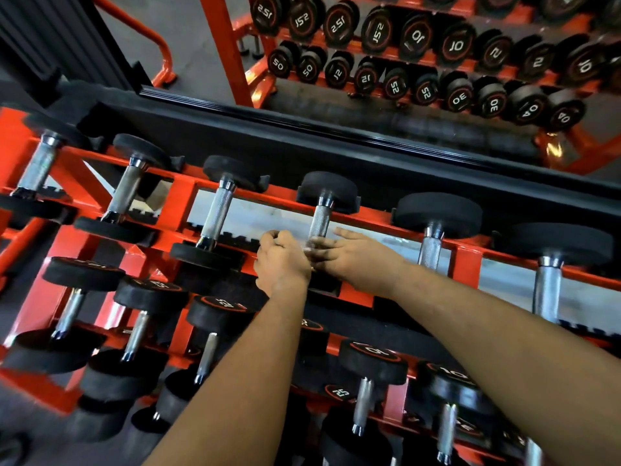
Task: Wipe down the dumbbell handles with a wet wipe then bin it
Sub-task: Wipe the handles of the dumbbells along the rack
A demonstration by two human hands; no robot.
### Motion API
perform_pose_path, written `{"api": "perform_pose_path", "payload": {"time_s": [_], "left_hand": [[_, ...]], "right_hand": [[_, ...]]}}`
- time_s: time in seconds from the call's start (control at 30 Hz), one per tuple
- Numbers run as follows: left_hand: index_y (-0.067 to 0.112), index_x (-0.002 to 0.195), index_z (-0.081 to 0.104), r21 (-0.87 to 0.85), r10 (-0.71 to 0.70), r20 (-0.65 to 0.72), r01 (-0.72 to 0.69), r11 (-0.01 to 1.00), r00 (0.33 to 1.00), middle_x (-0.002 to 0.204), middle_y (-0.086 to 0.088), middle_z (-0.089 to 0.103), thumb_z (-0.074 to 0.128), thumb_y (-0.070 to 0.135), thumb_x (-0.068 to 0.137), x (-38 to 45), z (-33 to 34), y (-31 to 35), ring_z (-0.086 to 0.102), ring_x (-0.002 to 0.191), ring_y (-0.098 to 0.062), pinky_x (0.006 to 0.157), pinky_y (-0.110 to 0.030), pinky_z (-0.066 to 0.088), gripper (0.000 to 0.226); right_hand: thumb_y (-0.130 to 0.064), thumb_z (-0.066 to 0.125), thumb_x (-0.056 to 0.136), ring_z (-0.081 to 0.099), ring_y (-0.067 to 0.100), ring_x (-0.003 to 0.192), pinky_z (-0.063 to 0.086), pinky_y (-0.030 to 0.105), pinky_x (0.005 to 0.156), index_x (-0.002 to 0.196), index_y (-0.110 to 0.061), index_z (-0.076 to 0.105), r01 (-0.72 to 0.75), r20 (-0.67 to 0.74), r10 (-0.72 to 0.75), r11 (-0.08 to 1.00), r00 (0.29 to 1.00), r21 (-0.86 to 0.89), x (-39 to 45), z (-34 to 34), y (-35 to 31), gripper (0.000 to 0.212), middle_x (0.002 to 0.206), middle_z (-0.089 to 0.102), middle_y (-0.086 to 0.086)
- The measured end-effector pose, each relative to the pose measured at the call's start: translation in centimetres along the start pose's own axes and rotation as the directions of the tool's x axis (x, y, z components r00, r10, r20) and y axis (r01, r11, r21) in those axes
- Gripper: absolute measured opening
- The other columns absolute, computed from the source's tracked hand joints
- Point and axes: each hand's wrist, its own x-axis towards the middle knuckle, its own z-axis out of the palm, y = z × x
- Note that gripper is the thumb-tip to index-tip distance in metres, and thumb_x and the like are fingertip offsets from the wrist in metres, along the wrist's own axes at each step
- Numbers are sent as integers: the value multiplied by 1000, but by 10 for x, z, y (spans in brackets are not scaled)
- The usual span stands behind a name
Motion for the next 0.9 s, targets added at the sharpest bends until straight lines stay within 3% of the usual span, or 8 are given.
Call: {"api": "perform_pose_path", "payload": {"time_s": [0.17,0.27,0.33,0.43,0.5,0.6,0.7,0.9], "left_hand": [[25,130,56,-8,8,83,-7,1000,997,131,-13,61,28,42,98,3,-8,0,53,118,-36,101,-49,43,46],[21,144,48,52,15,169,-24,998,986,146,-15,49,30,54,101,-2,-17,1,47,131,-37,109,-52,36,58],[21,148,45,155,99,159,-123,980,982,151,-13,43,32,64,101,-23,-25,4,41,138,-35,110,-54,33,66],[22,139,53,175,282,122,-301,938,952,144,-9,50,44,61,101,-75,-34,-3,42,137,-32,108,-52,34,55],[24,128,61,95,404,146,-419,903,903,132,-5,58,49,57,100,-115,-38,-13,50,129,-29,107,-49,40,45],[27,122,62,-230,392,336,-329,916,856,119,6,67,51,50,104,-176,-52,-23,63,116,-17,96,-29,50,32],[21,116,67,-355,306,594,-99,930,744,108,3,77,55,36,105,-221,-71,-32,72,99,-13,85,-33,54,22],[8,111,72,-368,386,614,-183,912,689,101,-10,78,71,10,95,-261,-111,-59,71,83,-18,68,-25,54,16]], "right_hand": [[-16,46,97,55,22,130,40,42,109,126,-34,63,-267,246,287,957,926,-114,-38,-19,-5,38,130,65,-5],[-14,47,97,61,26,117,51,39,94,136,-34,58,-595,89,590,780,803,192,-66,-40,-20,46,130,65,-2],[-16,51,97,60,25,118,51,40,94,133,-31,62,-657,-36,722,647,690,387,-83,-55,-35,40,131,65,-2],[-16,57,95,66,20,100,54,37,84,118,-26,70,-609,-56,842,432,537,665,-108,-62,-63,29,112,73,-3],[-17,59,95,68,17,91,56,37,79,108,-23,71,-463,73,899,152,431,873,-124,-63,-85,19,99,73,-3],[-12,64,93,70,20,91,55,37,81,98,-16,71,-168,260,901,-213,347,963,-145,-68,-118,10,96,75,7],[-7,62,94,72,23,90,56,40,85,100,-14,72,-65,309,879,-307,362,949,-163,-77,-152,14,95,77,6],[-9,63,94,73,20,93,57,31,77,106,-17,72,-83,313,845,-308,434,948,-197,-96,-218,17,96,77,3]]}}
